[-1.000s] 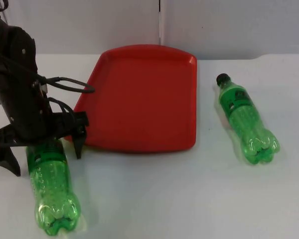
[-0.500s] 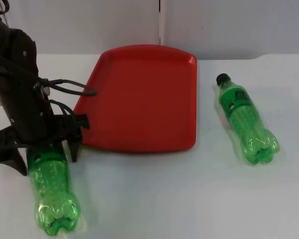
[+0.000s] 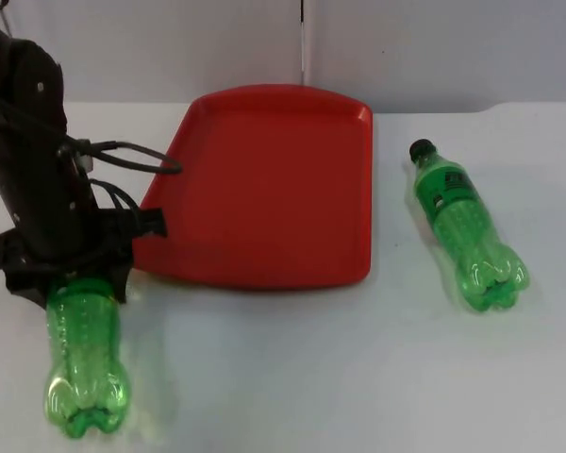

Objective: Place the bottle upright on the tray.

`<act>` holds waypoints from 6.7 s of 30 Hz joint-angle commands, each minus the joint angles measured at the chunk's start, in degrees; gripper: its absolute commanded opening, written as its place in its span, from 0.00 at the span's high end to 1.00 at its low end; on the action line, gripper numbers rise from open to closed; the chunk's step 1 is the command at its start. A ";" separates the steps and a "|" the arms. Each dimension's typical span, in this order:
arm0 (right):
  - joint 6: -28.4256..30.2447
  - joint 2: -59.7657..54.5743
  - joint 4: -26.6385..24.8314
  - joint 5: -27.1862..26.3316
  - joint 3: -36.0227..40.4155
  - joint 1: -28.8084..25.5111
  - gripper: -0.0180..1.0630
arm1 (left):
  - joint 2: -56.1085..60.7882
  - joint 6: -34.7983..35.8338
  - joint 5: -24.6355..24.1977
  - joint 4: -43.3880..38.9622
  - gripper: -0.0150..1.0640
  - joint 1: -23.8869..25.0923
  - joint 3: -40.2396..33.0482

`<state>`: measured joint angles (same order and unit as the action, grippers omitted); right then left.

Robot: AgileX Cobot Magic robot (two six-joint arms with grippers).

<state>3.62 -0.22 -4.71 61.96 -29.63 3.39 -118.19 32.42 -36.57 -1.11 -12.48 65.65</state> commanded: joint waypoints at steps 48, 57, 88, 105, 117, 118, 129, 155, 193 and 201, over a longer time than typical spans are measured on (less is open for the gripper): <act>-0.13 0.22 -0.08 -0.23 0.03 -0.42 0.01 | 30.21 -9.68 62.21 -26.37 0.99 -0.15 -0.28; -0.13 0.22 -0.08 -0.23 0.03 -0.42 0.01 | 20.32 -9.68 74.01 -24.79 0.99 -0.15 -0.28; -0.13 0.22 -0.08 -0.23 0.03 -0.42 0.01 | -4.83 -23.18 98.33 -19.90 0.99 -0.15 0.32; -0.13 0.22 -0.08 -0.23 0.03 -0.42 0.01 | -12.78 -23.18 103.52 -19.28 0.99 -0.15 0.40; -0.13 0.22 -0.08 -0.23 0.03 -0.42 0.01 | -15.97 -23.18 105.82 -22.40 0.99 -0.15 0.40; -0.13 0.22 -0.08 -0.23 0.03 -0.42 0.01 | -15.97 -23.18 105.82 -22.43 0.99 -0.15 0.40; -0.13 0.22 -0.08 -0.23 0.03 -0.42 0.01 | -16.07 -23.18 104.12 -23.97 0.88 -0.15 0.40; -0.13 0.22 -0.08 -0.23 0.03 -0.42 0.01 | -16.07 -23.18 106.30 -24.93 0.26 -0.15 0.40; -0.13 0.22 -0.08 -0.23 0.03 -0.42 0.01 | -2.28 -26.88 99.84 -16.26 0.01 -0.15 -21.19; -0.13 0.22 -0.08 -0.23 0.03 -0.42 0.01 | 5.46 -26.04 92.44 -16.26 0.01 -0.15 -25.80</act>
<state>3.33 -0.22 -4.71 61.96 -29.63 3.39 -114.35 5.90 57.88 -17.85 -12.48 40.66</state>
